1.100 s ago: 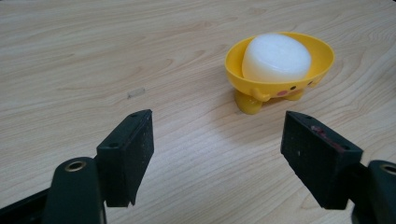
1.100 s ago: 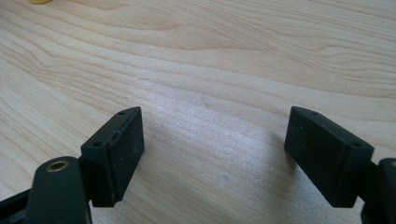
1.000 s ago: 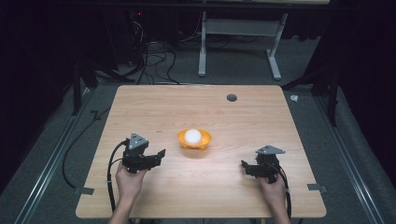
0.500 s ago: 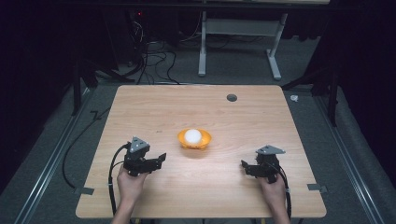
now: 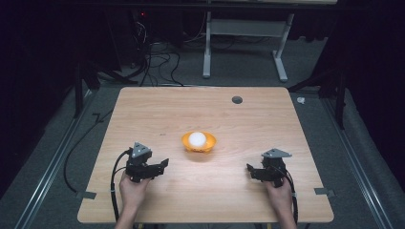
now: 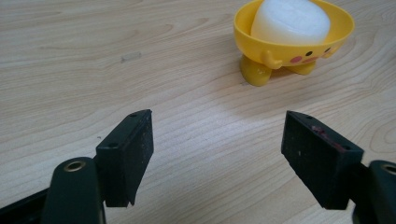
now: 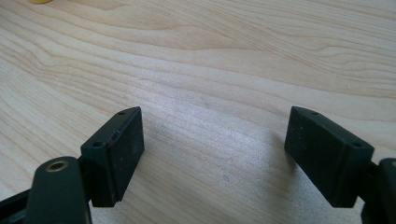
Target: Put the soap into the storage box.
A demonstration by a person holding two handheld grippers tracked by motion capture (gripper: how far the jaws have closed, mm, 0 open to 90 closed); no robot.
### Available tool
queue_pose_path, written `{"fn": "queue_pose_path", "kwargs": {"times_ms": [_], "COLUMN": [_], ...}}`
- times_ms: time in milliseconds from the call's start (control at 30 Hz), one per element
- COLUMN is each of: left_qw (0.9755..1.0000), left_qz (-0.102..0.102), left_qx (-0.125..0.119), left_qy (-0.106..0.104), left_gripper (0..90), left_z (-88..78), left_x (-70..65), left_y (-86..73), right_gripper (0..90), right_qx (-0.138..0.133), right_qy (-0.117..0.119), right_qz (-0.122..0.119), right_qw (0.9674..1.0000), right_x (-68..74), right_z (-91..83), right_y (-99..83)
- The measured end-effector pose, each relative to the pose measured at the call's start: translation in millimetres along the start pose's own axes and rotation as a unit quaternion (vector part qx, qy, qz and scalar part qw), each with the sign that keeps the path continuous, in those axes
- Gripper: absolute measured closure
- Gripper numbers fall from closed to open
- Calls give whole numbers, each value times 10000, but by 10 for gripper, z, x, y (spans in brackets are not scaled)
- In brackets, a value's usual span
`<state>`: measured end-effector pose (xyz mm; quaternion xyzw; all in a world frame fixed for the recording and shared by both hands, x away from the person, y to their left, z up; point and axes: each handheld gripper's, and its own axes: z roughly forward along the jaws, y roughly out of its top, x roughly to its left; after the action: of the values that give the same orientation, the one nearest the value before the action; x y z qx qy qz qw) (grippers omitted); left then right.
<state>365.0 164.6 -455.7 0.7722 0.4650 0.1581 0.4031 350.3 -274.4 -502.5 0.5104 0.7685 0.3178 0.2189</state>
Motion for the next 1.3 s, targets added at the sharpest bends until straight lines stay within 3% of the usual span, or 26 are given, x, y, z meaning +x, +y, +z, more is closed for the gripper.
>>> {"fn": "queue_pose_path", "kwargs": {"times_ms": [767, 1300], "left_qw": [9996, 9994], "left_qz": [-191, -177], "left_qx": [198, 239], "left_qy": [27, 147], "left_gripper": [257, 257], "left_z": [149, 242], "left_x": [76, 87], "left_y": [-145, -161], "right_gripper": [207, 206], "right_qx": [0, -1], "right_qy": [-2, 1], "right_qz": [0, -1], "right_qw": [10000, 10000], "right_x": [0, 0], "right_z": [0, 0], "right_y": [0, 0]}}
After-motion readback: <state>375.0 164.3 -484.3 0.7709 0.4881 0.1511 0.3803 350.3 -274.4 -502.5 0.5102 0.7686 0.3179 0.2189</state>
